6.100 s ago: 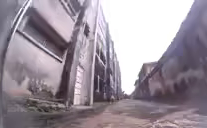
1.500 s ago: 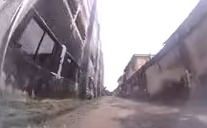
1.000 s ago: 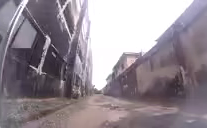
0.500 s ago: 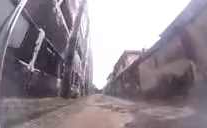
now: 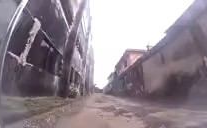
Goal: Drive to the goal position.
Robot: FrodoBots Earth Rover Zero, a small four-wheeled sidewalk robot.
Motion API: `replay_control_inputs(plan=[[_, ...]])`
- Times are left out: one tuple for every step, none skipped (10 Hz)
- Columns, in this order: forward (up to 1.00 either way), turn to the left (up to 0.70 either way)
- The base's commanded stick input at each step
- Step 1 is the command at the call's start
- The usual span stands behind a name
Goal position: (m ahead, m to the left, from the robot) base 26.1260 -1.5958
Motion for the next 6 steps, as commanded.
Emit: replay_control_inputs(plan=[[1.00,0.00],[1.00,0.00],[1.00,0.00],[1.00,0.00],[1.00,0.00],[1.00,0.00]])
